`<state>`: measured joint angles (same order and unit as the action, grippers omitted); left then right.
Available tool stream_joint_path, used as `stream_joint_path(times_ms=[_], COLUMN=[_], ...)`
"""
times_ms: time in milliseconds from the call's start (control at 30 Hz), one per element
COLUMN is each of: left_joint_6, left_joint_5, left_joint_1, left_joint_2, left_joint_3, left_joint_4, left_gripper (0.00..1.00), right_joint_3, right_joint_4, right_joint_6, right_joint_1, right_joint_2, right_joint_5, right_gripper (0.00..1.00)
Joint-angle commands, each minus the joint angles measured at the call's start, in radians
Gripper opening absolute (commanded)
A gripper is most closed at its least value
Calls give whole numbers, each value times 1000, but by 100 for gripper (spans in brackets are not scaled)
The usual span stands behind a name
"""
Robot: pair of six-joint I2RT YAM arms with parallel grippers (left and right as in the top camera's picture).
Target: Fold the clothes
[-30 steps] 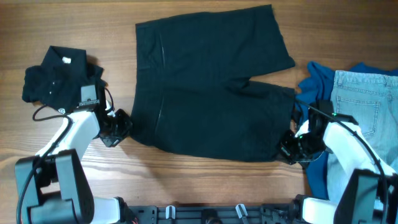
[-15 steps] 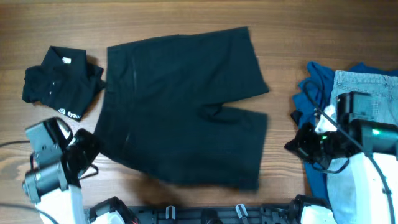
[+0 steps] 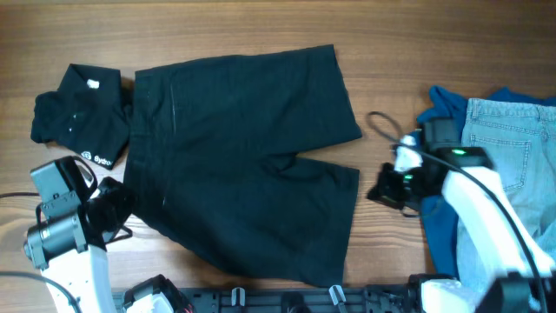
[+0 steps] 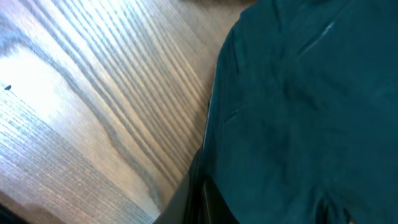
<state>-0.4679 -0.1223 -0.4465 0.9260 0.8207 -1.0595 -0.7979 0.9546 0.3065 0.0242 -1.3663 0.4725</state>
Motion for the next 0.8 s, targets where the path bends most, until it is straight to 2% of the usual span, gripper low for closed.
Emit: stream_joint_path(times_ms=[0,167,333,500,633,767], left_joint_6=[19,19,19,19,19,19], left_joint_5=[15,15,15,-23,-41,-45], left_joint_1=[-7,-7,-7,-7,-7,-7], left_joint_2=[47,69,69,69,69,69], left_joint_3=[17,17,17,17,17,17], left_joint_4=[0,8,12,31,40,40], left_gripper=[4,4,4,4,4,4], right_joint_3=[27,26,-42,-193,-352,-472], right_joint_4=[-165,-418,-489,-620,-585,-391], right_joint_6=[-33,73,221,283,225,70], right_joint_1=[80,106,69,12,1,0], right_joint_2=[-145,-401,-587,-606,-605,-562], right_joint_5=[53,24,-156,-193,-195,-129], right_gripper=[4,4,4,4,4,6])
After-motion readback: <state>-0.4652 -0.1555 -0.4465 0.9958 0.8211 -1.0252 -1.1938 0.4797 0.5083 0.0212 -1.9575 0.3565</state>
